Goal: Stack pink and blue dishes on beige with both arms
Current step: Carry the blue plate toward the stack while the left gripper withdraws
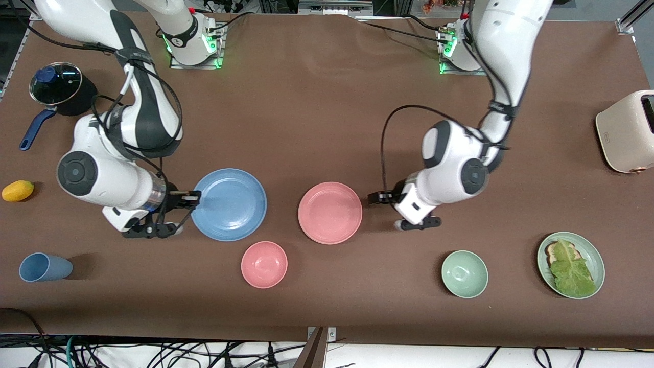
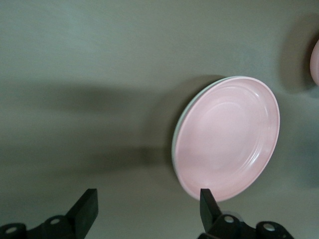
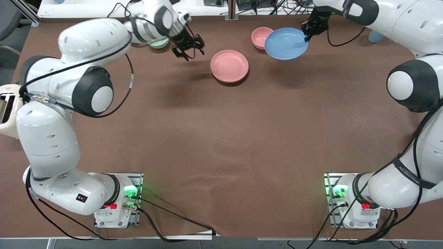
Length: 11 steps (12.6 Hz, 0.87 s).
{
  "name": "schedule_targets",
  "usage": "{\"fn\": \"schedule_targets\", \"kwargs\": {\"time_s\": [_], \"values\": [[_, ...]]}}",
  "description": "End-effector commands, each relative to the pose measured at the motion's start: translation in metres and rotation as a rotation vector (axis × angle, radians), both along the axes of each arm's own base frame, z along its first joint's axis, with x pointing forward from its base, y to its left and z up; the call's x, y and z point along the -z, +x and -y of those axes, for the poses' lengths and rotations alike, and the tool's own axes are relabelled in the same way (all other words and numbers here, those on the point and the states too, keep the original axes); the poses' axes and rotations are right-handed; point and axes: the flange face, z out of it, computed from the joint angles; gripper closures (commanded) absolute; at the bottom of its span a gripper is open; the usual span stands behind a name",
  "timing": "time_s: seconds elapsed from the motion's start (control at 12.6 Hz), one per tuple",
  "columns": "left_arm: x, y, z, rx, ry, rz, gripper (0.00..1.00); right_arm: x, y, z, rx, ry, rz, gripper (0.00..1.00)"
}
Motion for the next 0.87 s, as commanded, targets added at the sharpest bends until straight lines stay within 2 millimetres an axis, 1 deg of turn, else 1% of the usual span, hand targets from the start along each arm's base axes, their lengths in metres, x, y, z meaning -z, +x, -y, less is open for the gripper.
{"fn": "schedule_targets", "kwargs": {"time_s": [0.0, 0.08, 0.24, 0.32, 0.4, 0.55, 0.71, 0.79], "values": [[-0.044, 0.008, -0.015, 0.114, 0.129, -0.023, 0.04, 0.002, 0.0, -0.036, 0.07, 0.021, -0.017, 1.0], [-0.054, 0.008, -0.019, 0.151, 0.179, -0.033, 0.02, 0.005, -0.003, -0.055, 0.097, 0.02, -0.007, 1.0], [-0.069, 0.016, -0.049, 0.188, 0.258, -0.044, 0.01, 0.015, -0.011, -0.102, 0.159, 0.026, 0.026, 1.0], [-0.076, 0.019, -0.066, 0.219, 0.257, -0.042, 0.01, 0.026, -0.016, -0.126, 0.196, 0.03, 0.042, 1.0], [-0.086, 0.023, -0.092, 0.221, 0.248, -0.042, 0.01, 0.037, -0.022, -0.149, 0.227, 0.036, 0.056, 1.0], [-0.091, 0.031, -0.158, 0.24, 0.222, -0.06, 0.01, 0.057, -0.032, -0.185, 0.285, 0.047, 0.079, 1.0], [-0.096, 0.036, -0.214, 0.247, 0.201, -0.047, 0.0, 0.073, -0.043, -0.211, 0.336, 0.053, 0.085, 1.0], [-0.099, 0.037, -0.235, 0.224, 0.206, -0.05, 0.0, 0.08, -0.046, -0.217, 0.344, 0.051, 0.082, 1.0]]}}
